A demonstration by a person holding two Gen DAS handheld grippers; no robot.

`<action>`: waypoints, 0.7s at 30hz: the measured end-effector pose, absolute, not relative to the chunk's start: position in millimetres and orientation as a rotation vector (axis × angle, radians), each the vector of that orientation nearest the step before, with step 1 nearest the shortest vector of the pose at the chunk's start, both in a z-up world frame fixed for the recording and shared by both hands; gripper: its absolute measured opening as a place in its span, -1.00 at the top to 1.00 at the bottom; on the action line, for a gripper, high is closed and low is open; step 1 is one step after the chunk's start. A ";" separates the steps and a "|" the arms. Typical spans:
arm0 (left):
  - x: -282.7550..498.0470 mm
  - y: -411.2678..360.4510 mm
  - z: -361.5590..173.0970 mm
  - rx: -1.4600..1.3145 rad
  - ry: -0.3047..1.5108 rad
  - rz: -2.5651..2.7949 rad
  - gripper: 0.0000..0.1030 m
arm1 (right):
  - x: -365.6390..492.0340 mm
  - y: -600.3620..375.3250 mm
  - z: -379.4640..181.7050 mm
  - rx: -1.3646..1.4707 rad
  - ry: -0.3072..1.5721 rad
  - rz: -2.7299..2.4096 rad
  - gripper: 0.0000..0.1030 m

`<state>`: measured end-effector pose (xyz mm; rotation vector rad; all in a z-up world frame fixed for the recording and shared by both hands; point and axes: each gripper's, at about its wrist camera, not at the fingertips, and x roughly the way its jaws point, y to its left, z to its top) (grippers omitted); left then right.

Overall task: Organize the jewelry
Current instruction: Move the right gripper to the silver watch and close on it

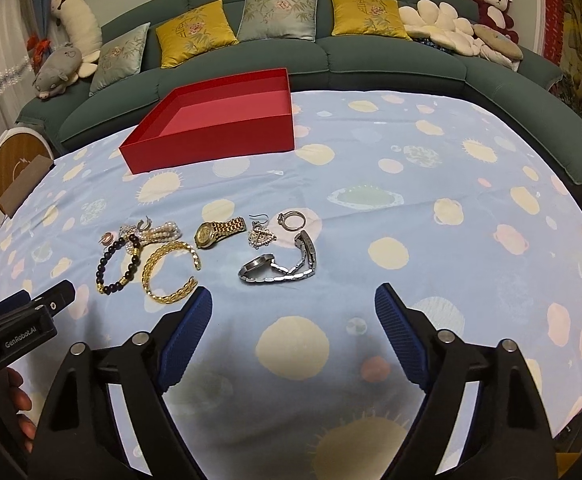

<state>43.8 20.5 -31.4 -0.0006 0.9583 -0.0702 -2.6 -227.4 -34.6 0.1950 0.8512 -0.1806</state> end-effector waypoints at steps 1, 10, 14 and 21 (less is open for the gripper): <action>45.0 18.8 -31.9 -0.002 0.961 -0.077 -0.72 | 0.1 -229.3 -37.6 0.202 0.857 -0.180 -0.48; 55.2 12.6 -40.1 -0.006 0.976 -0.073 -0.72 | 25.3 -236.1 -59.2 0.273 0.893 -0.184 -0.46; 56.2 13.0 -40.5 -0.016 0.976 -0.074 -0.72 | 36.1 -236.4 -63.2 0.305 0.894 -0.186 -0.46; 57.6 13.4 -42.8 -0.002 0.974 -0.087 -0.72 | 48.0 -228.4 -76.7 0.285 0.921 -0.195 -0.45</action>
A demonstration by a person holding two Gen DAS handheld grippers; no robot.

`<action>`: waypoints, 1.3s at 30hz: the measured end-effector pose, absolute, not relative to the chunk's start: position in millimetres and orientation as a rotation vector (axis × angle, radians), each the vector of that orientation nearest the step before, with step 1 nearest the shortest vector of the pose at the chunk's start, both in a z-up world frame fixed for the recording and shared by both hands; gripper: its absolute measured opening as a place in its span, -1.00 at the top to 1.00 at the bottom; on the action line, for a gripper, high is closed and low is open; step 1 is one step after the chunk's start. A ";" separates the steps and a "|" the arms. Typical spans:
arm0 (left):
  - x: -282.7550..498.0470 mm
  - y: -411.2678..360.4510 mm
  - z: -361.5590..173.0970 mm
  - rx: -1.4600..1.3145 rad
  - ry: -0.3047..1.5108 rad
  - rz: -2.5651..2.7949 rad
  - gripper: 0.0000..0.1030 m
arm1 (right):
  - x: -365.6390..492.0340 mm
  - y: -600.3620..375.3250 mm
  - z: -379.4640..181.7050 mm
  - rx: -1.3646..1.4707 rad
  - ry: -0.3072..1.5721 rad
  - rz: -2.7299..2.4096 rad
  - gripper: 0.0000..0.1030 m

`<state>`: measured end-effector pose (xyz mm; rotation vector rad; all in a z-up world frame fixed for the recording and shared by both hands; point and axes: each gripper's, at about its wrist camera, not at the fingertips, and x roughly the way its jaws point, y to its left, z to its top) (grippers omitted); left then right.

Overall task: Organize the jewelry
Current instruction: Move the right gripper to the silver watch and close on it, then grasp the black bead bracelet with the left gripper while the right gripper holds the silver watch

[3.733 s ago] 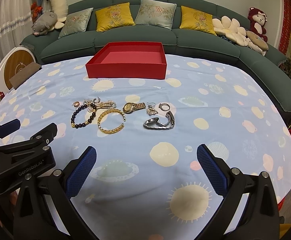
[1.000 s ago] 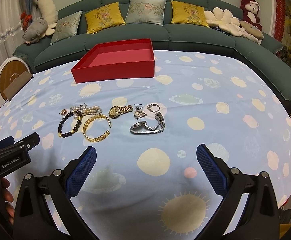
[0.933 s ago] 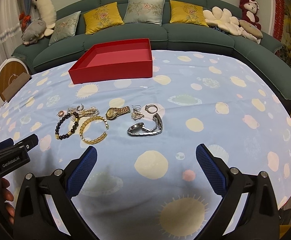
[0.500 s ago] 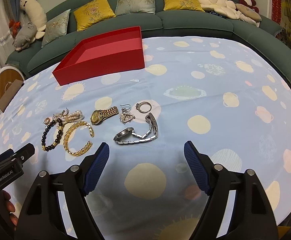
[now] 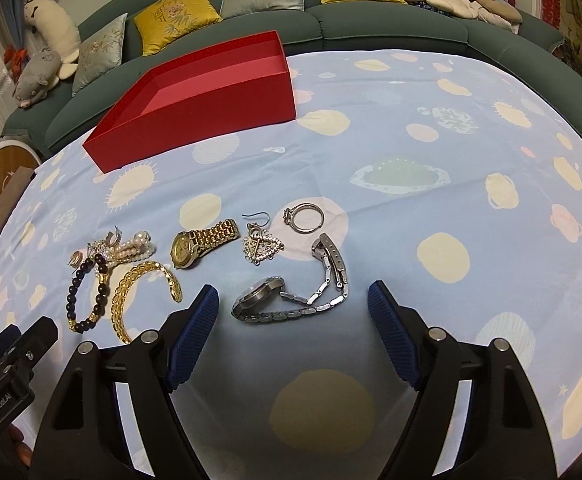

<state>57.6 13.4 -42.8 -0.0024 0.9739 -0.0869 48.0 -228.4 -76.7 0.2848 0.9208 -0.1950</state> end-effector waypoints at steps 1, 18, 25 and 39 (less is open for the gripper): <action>57.8 13.9 -43.3 -0.003 0.976 -0.090 -0.72 | 48.1 -228.7 -76.4 0.279 0.915 -0.198 -0.38; 62.2 9.3 -51.5 -0.005 0.996 -0.139 -0.72 | 38.9 -229.9 -69.5 0.307 0.889 -0.127 0.61; 70.0 4.7 -54.2 -0.029 0.989 -0.146 -0.72 | 30.3 -229.2 -59.2 0.297 0.866 -0.103 0.61; 88.6 -1.2 -60.6 -0.057 0.988 -0.156 -0.58 | 24.7 -233.7 -55.0 0.314 0.862 -0.089 0.61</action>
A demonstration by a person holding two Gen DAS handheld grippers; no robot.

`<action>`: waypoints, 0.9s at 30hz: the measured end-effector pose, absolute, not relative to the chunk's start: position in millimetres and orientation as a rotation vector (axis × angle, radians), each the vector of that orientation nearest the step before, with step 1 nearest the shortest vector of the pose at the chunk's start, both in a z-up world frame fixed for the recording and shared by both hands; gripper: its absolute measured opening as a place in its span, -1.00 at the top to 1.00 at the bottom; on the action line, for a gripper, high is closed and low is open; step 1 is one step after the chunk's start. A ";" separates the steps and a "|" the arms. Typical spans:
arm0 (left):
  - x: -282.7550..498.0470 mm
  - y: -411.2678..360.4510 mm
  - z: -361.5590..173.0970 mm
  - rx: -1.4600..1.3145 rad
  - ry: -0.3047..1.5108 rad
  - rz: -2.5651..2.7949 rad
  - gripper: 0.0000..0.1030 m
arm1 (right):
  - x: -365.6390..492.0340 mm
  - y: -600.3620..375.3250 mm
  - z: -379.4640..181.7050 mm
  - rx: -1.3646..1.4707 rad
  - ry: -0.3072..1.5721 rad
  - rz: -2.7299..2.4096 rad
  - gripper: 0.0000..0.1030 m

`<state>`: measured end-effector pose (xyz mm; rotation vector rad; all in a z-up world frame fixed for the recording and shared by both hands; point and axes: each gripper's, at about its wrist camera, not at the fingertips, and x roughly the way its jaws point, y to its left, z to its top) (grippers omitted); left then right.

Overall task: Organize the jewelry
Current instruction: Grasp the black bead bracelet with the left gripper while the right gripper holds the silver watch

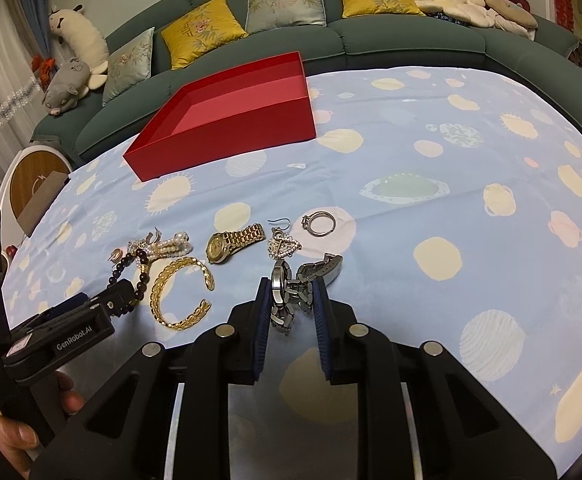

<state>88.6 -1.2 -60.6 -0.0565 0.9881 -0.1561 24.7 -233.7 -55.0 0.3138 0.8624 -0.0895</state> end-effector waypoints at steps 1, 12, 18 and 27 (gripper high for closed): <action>90.1 1.2 -60.2 -0.068 0.987 -0.153 -0.57 | 24.3 -234.1 -54.9 0.315 0.863 -0.089 0.61; 86.4 -12.1 -64.2 0.080 0.919 -0.122 0.13 | 24.8 -231.8 -54.0 0.300 0.863 -0.085 0.61; 87.6 -7.8 -61.8 0.071 0.923 -0.148 0.90 | 24.5 -229.3 -51.8 0.294 0.859 -0.082 0.61; 62.2 10.3 -22.7 -0.051 0.898 -0.258 0.90 | 12.9 -216.9 -30.6 0.255 0.809 -0.049 0.61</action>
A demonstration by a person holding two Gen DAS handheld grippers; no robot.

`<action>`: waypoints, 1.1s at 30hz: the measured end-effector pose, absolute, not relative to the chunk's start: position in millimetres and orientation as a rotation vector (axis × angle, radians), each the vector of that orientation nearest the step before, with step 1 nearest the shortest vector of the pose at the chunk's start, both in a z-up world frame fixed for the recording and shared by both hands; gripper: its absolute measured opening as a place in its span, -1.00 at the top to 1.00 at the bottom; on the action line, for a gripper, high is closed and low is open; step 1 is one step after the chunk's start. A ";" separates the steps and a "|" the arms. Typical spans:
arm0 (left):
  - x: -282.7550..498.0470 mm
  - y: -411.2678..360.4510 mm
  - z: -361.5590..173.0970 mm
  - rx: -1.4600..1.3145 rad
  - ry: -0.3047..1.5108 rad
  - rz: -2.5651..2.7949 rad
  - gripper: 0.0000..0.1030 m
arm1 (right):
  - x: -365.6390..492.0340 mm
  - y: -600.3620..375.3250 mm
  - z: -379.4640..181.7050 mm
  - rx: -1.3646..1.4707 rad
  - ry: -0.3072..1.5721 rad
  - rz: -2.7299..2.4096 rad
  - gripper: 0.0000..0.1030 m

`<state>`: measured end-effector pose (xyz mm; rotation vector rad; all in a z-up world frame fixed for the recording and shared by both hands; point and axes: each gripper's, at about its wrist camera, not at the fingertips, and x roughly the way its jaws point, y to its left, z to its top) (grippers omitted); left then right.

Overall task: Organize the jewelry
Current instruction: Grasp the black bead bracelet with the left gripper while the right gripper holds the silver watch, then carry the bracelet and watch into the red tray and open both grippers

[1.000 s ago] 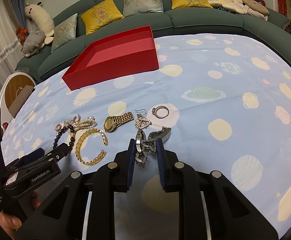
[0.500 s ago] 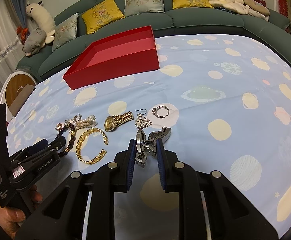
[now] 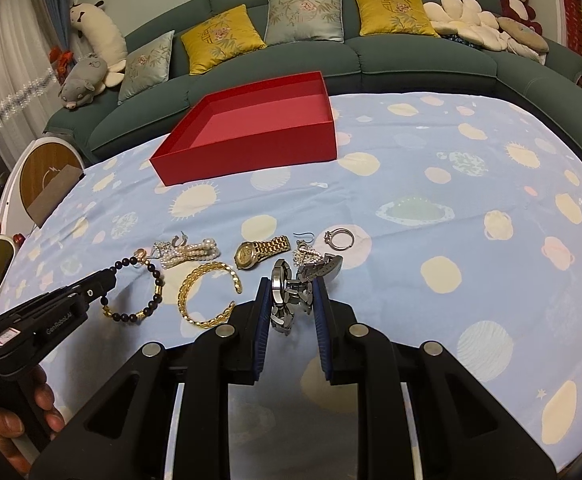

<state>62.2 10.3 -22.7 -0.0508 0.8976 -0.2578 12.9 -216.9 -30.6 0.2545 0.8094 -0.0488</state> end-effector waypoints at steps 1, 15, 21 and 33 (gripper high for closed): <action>57.9 12.0 -16.4 -0.057 0.886 -0.269 0.90 | 10.8 -215.9 -27.5 0.254 0.804 -0.042 0.61; 41.4 15.7 87.1 -0.041 0.705 -0.368 0.90 | 5.7 -191.2 42.9 0.240 0.671 0.063 0.61; 89.5 9.4 128.9 -0.026 0.634 -0.375 0.90 | 47.8 -198.5 84.6 0.206 0.611 0.078 0.61; 245.5 -36.2 113.8 -0.008 0.646 -0.354 0.90 | 209.1 -241.2 70.9 0.253 0.677 0.057 0.61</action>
